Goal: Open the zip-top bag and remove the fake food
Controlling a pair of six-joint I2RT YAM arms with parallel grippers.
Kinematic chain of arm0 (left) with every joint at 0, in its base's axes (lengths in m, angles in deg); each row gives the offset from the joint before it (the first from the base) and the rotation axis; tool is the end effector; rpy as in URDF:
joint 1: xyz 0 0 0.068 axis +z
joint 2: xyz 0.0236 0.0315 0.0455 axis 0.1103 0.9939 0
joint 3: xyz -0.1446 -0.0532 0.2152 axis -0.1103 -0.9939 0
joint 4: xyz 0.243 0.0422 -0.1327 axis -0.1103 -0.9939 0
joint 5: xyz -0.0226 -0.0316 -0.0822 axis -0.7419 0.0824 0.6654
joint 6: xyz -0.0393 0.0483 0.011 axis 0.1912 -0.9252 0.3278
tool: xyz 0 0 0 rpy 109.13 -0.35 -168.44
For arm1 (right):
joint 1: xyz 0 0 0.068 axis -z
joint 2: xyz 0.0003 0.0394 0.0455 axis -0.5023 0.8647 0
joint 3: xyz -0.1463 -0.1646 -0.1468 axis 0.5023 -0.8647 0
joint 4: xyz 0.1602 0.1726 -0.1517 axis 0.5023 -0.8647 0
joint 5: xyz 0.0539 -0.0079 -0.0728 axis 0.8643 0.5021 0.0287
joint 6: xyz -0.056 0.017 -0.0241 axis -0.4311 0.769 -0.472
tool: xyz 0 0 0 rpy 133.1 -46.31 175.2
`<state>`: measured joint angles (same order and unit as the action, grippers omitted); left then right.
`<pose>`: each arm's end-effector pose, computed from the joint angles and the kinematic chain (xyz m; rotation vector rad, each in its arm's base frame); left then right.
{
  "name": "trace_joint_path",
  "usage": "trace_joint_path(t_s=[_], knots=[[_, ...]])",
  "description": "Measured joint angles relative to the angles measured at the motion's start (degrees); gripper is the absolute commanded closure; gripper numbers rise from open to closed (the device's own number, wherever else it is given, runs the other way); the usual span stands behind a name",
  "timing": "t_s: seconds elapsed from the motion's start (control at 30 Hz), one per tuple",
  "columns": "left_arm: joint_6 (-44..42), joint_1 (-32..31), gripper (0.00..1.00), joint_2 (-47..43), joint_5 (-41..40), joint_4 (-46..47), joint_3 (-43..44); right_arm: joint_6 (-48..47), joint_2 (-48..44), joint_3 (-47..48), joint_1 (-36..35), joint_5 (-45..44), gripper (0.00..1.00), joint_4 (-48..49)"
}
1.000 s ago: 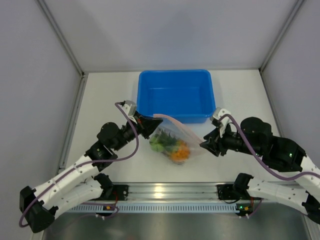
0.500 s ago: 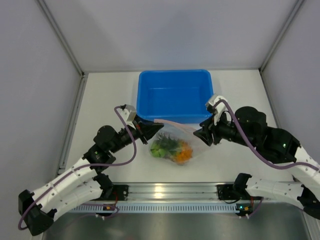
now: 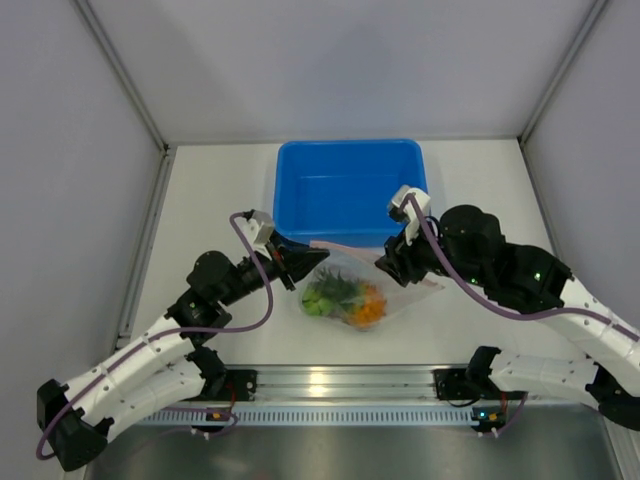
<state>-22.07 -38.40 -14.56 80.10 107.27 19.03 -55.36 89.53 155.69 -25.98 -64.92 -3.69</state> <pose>0.1484 -0.1661 0.3269 0.5370 1.4250 -1.1515 0.1201 0.1741 0.4127 -0.9175 1.8570 0.5769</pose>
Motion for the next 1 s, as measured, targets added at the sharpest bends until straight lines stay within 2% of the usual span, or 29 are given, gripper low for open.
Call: trace_joint_path(t_s=[0.23, 0.33, 0.43, 0.47, 0.53, 0.73, 0.87, 1.0], knots=[[0.1, 0.0, 1.00, 0.7, 2.3, 1.1, 0.0, -0.9, 1.3, -0.1, 0.0, 2.6, 0.64, 0.4], [0.3, 0.0, 1.00, 1.7, 3.8, 2.3, 0.0, -2.1, 2.2, -0.5, 0.0, 4.4, 0.73, 0.5], [0.5, 0.0, 1.00, 2.8, 4.8, 2.8, 0.3, -3.0, 2.7, -0.8, 0.0, 5.5, 0.86, 0.4], [0.5, 0.0, 1.00, 3.2, 5.1, 2.9, 0.5, -3.2, 2.7, -0.9, 0.0, 5.8, 0.94, 0.3], [0.6, 0.0, 1.00, 3.9, 5.1, 3.0, 1.2, -3.6, 2.5, -0.9, 0.0, 6.1, 1.00, 0.3], [2.0, -0.1, 1.00, 7.3, 3.4, 2.6, 4.6, -4.2, 2.2, 0.2, 0.0, 6.0, 1.00, -2.1], [4.5, -0.1, 0.99, 13.1, 3.3, 1.4, 10.3, -4.2, 2.6, 4.9, 0.0, 5.0, 1.00, -6.7], [7.4, -0.1, 0.78, 19.6, 4.4, 0.8, 17.1, -3.6, 3.7, 10.2, 0.0, 1.3, 1.00, -11.6]])
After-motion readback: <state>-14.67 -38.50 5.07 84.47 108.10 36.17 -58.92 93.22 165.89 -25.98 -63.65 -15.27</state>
